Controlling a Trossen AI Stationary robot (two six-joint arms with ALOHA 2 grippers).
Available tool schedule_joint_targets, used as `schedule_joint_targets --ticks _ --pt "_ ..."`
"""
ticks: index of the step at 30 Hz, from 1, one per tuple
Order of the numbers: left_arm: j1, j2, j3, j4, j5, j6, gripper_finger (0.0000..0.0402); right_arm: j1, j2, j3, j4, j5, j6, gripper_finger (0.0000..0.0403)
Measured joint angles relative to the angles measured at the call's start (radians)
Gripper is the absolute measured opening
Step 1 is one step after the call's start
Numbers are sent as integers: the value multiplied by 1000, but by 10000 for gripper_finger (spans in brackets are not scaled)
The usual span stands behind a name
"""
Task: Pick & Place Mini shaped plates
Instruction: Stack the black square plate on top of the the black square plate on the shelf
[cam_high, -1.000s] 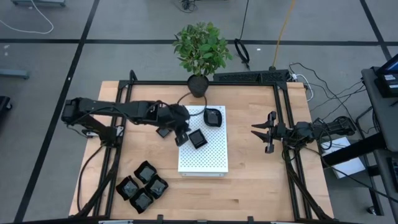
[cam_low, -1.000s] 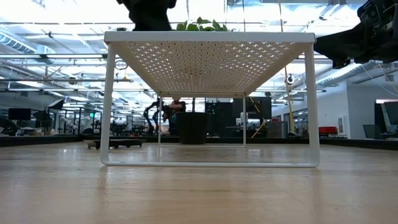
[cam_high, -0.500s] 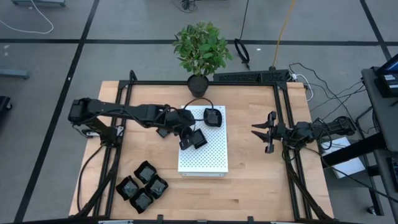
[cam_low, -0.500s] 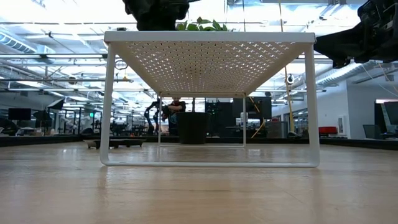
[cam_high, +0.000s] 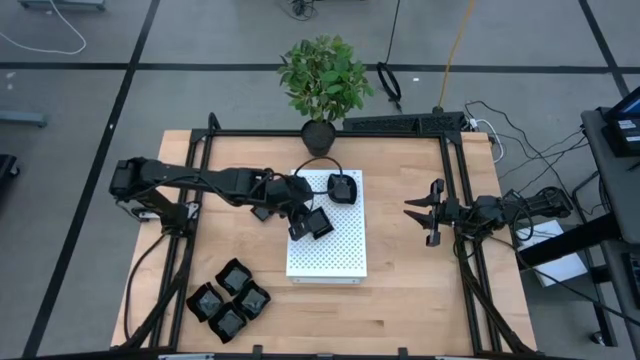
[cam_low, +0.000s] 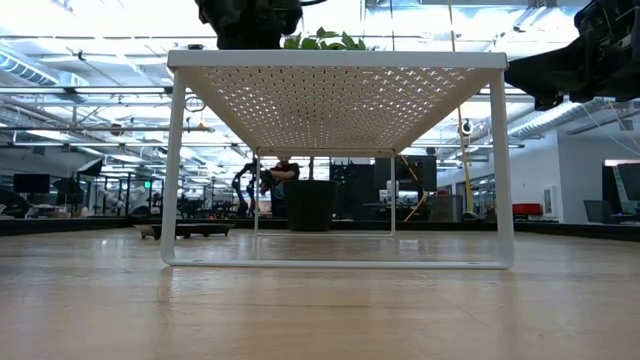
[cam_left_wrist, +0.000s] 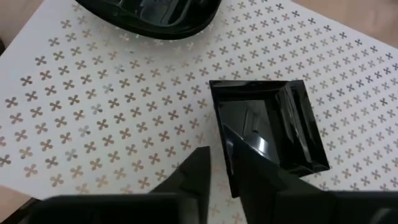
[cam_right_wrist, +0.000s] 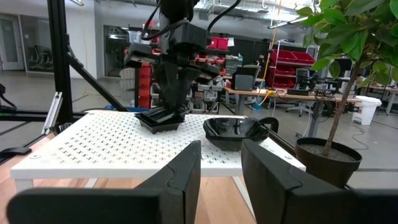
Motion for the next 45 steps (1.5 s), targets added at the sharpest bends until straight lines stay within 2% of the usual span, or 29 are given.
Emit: schedule_joint_targets --ticks 4,23,29,34,39,45 --pt "0 0 0 4 0 -1 10 0 0 0 0 0 0 102" --pt "10 -56 1 59 33 -28 3 0 0 0 0 0 0 102" --pt "61 -58 1 68 203 0 2 0 0 0 -1 0 0 102" --pt "153 -58 5 65 416 20 1 0 0 0 0 0 0 102" --pt "231 -58 12 47 550 42 1 0 0 0 0 0 0 102" --pt "265 -47 12 17 584 100 1 0 0 0 0 0 0 102"
